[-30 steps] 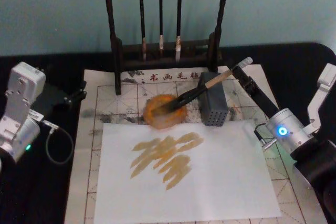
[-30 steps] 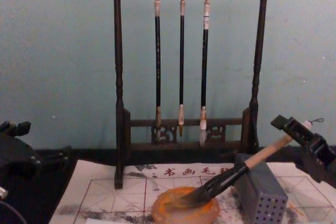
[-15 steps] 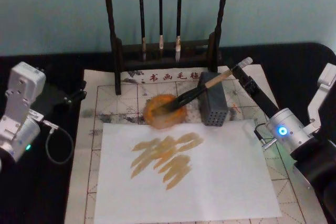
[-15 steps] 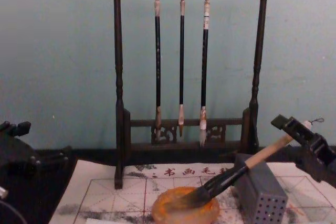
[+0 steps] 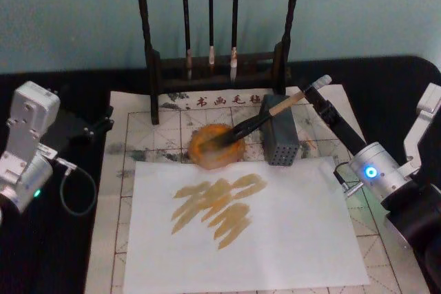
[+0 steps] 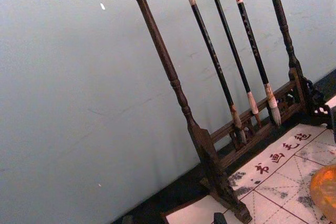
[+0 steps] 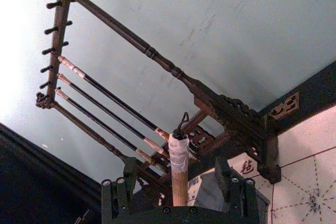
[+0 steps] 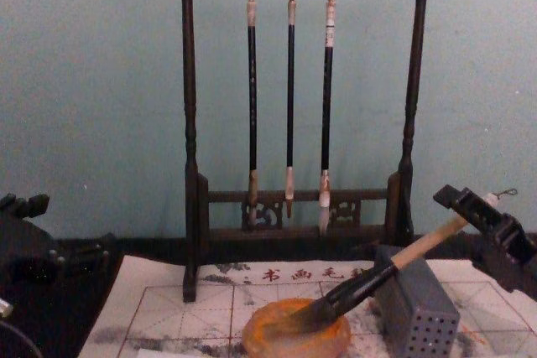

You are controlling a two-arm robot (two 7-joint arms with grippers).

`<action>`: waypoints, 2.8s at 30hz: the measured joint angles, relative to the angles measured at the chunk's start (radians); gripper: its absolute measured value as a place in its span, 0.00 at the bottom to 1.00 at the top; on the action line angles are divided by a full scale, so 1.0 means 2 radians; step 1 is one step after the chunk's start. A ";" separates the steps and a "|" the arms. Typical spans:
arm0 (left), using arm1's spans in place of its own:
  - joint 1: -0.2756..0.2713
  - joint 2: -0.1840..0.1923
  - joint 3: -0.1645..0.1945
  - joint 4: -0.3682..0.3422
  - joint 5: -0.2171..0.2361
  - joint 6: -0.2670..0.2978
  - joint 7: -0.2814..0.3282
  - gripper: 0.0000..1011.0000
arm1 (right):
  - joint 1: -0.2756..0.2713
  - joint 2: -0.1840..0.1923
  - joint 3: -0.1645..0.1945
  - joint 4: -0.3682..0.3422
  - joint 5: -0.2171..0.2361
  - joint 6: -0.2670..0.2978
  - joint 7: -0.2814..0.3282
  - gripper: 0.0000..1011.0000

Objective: Pick up the brush from the inkstone, write on the paper, then place the brush back to its original position.

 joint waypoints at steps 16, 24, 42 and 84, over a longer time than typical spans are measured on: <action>0.000 0.000 0.000 0.000 0.000 0.000 0.000 0.99 | 0.000 0.000 0.000 0.000 0.000 0.000 0.000 0.57; 0.000 0.000 0.000 0.000 0.000 0.000 0.000 0.99 | 0.000 0.000 0.000 0.000 0.000 0.000 0.000 0.28; 0.000 0.000 0.000 0.000 0.000 0.000 0.000 0.99 | 0.000 0.000 0.000 0.000 0.000 0.000 0.000 0.17; 0.000 0.000 0.000 0.000 0.000 0.000 0.000 0.99 | -0.022 0.051 -0.053 -0.095 0.005 0.010 0.050 0.17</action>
